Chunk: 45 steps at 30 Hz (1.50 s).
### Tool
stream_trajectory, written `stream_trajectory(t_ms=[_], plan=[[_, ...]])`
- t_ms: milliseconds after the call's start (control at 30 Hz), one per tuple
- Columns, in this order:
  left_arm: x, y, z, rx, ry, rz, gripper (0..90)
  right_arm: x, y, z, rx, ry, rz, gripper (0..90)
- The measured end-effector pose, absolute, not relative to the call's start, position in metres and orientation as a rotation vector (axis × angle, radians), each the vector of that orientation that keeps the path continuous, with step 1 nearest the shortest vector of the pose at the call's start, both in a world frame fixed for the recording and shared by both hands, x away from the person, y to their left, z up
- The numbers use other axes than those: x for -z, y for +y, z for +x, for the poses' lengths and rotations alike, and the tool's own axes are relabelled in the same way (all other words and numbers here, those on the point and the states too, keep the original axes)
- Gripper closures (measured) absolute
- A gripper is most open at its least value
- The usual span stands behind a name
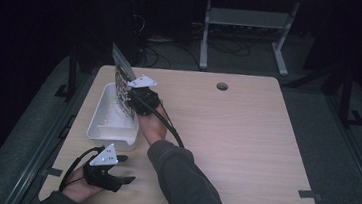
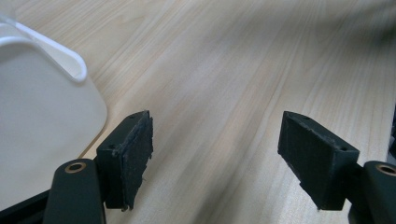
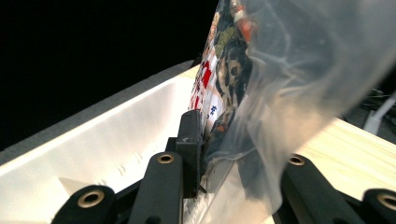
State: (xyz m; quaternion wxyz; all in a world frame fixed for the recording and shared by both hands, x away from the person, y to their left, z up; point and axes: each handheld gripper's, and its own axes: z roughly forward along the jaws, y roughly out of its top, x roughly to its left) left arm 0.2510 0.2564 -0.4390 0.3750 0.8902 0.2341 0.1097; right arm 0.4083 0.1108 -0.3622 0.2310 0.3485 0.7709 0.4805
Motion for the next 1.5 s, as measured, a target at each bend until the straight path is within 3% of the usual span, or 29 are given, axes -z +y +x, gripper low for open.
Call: stream_trajectory(t_ms=[1000, 1267, 1500], plan=[[0.44, 0.256, 0.252, -0.275, 0.598, 2.282, 25.8, 0.365, 0.106, 0.407, -1.322, 2.1, 1.033, 68.5], [0.439, 0.256, 0.252, -0.278, 0.591, 2.282, 25.8, 0.364, 0.094, 0.414, -1.427, 2.155, 1.05, 45.2], [0.44, 0.255, 0.252, -0.282, 0.588, 2.282, 25.8, 0.363, 0.078, 0.412, -1.497, 2.222, 1.05, 37.7]])
